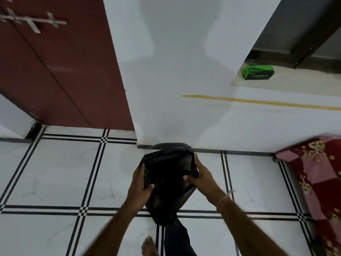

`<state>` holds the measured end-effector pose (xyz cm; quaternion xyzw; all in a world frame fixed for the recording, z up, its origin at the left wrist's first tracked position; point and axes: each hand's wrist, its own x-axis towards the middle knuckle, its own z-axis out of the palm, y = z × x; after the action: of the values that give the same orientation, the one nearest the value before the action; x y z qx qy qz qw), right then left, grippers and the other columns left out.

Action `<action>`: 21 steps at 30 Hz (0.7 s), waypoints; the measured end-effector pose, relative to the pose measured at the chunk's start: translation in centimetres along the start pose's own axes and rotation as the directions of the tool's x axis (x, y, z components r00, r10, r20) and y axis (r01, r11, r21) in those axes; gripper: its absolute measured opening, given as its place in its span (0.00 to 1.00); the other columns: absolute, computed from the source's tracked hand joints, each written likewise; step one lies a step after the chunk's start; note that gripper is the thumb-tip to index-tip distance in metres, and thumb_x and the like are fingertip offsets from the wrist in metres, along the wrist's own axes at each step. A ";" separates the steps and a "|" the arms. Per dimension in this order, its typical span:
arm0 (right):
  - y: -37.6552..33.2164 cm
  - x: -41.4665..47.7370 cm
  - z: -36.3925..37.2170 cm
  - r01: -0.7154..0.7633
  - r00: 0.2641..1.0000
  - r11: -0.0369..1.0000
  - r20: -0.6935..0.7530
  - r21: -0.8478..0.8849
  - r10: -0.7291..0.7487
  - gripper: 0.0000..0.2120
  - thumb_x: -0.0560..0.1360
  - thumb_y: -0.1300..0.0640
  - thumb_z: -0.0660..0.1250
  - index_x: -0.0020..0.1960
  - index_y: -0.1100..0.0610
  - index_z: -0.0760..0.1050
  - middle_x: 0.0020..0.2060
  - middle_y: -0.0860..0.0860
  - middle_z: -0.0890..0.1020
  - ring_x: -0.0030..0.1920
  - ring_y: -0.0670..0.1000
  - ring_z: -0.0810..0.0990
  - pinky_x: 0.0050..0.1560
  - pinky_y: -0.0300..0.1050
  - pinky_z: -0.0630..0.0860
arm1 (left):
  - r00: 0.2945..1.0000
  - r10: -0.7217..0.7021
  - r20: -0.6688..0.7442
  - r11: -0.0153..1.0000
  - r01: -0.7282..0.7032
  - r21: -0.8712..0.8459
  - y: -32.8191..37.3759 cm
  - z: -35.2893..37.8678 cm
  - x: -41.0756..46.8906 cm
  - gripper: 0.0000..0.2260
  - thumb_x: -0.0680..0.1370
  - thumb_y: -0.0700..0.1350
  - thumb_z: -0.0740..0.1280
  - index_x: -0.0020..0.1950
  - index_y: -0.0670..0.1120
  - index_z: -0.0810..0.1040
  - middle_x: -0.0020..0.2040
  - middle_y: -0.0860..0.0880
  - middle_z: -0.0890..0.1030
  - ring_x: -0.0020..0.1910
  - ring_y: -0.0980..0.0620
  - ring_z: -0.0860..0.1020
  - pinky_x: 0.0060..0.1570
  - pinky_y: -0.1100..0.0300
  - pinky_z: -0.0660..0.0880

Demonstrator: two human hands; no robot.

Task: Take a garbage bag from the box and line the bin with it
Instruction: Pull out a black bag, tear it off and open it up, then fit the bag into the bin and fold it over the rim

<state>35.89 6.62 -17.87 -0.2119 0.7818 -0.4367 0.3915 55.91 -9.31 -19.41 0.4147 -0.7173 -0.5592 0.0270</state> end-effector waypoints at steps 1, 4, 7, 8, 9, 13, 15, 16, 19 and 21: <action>0.8 0.4 0.4 -0.021 1.000 1.000 -0.003 -0.001 0.021 0.45 0.74 0.62 0.74 0.82 0.42 0.54 0.67 0.45 0.79 0.68 0.50 0.78 0.69 0.50 0.77 | 0.999 -0.031 -0.010 1.000 0.031 0.006 -0.6 0.8 0.7 0.39 0.78 0.36 0.69 0.83 0.48 0.52 0.82 0.47 0.56 0.79 0.49 0.60 0.76 0.55 0.59; 5.0 3.4 1.6 -0.065 0.997 0.998 -0.032 0.014 0.066 0.46 0.75 0.60 0.74 0.82 0.41 0.52 0.70 0.46 0.77 0.69 0.50 0.77 0.70 0.50 0.76 | 0.994 -0.111 -0.018 0.994 0.111 0.022 -4.1 4.4 4.3 0.40 0.77 0.36 0.70 0.83 0.48 0.53 0.81 0.46 0.59 0.79 0.45 0.62 0.76 0.51 0.61; 8.9 6.0 2.7 -0.081 0.994 0.996 -0.064 0.032 0.083 0.46 0.74 0.54 0.74 0.81 0.34 0.51 0.72 0.45 0.75 0.71 0.51 0.76 0.70 0.54 0.76 | 0.986 -0.168 0.013 0.986 0.168 0.000 -7.9 8.1 7.9 0.43 0.73 0.37 0.71 0.83 0.49 0.54 0.79 0.46 0.61 0.78 0.44 0.63 0.76 0.47 0.64; 10.5 7.3 3.1 -0.088 0.993 0.995 -0.075 0.046 0.091 0.46 0.74 0.54 0.74 0.79 0.31 0.51 0.73 0.45 0.75 0.72 0.51 0.75 0.70 0.55 0.76 | 0.984 -0.176 0.029 0.984 0.177 -0.009 -9.6 9.6 9.6 0.44 0.71 0.39 0.71 0.83 0.50 0.54 0.79 0.46 0.62 0.78 0.44 0.64 0.75 0.46 0.65; 11.5 8.3 3.3 -0.088 0.992 0.995 -0.085 0.052 0.092 0.45 0.75 0.55 0.75 0.77 0.27 0.51 0.73 0.45 0.74 0.72 0.52 0.74 0.71 0.55 0.75 | 0.984 -0.173 0.040 0.985 0.174 -0.018 -10.5 10.8 11.1 0.44 0.71 0.41 0.71 0.83 0.50 0.54 0.80 0.46 0.62 0.78 0.44 0.63 0.75 0.44 0.65; 15.4 13.9 3.5 -0.062 0.989 0.994 -0.131 0.085 0.073 0.41 0.74 0.48 0.75 0.72 0.19 0.53 0.70 0.39 0.77 0.70 0.46 0.77 0.69 0.52 0.76 | 0.993 -0.104 -0.049 0.994 0.101 -0.050 -13.0 15.0 17.5 0.40 0.77 0.39 0.70 0.83 0.48 0.51 0.82 0.46 0.56 0.81 0.45 0.58 0.77 0.46 0.61; 17.8 17.1 3.2 -0.035 0.984 0.990 -0.169 0.133 0.057 0.42 0.76 0.52 0.74 0.78 0.28 0.53 0.69 0.39 0.78 0.70 0.43 0.77 0.69 0.49 0.76 | 0.989 -0.012 -0.148 0.999 0.007 -0.036 -13.9 16.6 20.9 0.40 0.78 0.39 0.69 0.84 0.48 0.50 0.83 0.47 0.55 0.81 0.47 0.56 0.77 0.49 0.59; 18.4 18.3 3.0 -0.022 0.980 0.989 -0.190 0.145 0.050 0.43 0.77 0.55 0.73 0.80 0.32 0.53 0.69 0.39 0.78 0.69 0.42 0.77 0.68 0.47 0.77 | 0.982 0.018 -0.187 0.999 -0.023 -0.026 -13.9 16.8 22.2 0.40 0.78 0.39 0.69 0.84 0.49 0.50 0.83 0.48 0.55 0.81 0.47 0.56 0.77 0.49 0.59; 22.2 21.3 4.1 -0.060 0.977 0.989 -0.195 0.137 0.086 0.43 0.77 0.63 0.73 0.81 0.38 0.55 0.69 0.44 0.79 0.68 0.46 0.79 0.66 0.48 0.78 | 0.973 -0.004 -0.230 1.000 -0.003 -0.031 -16.7 18.1 25.5 0.40 0.75 0.41 0.69 0.83 0.49 0.52 0.80 0.46 0.61 0.79 0.44 0.61 0.75 0.41 0.63; 25.4 22.7 5.5 -0.151 0.973 0.977 -0.154 0.150 0.174 0.42 0.75 0.61 0.75 0.79 0.37 0.59 0.68 0.46 0.80 0.69 0.52 0.78 0.67 0.54 0.78 | 0.970 -0.129 -0.204 0.991 0.123 -0.043 -19.4 19.0 27.0 0.41 0.73 0.38 0.71 0.82 0.46 0.56 0.77 0.42 0.65 0.77 0.40 0.63 0.73 0.37 0.66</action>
<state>26.89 1.93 -50.81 -0.0825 0.7946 -0.4719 0.3729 39.62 -12.00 -53.99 0.5148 -0.6744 -0.5245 0.0718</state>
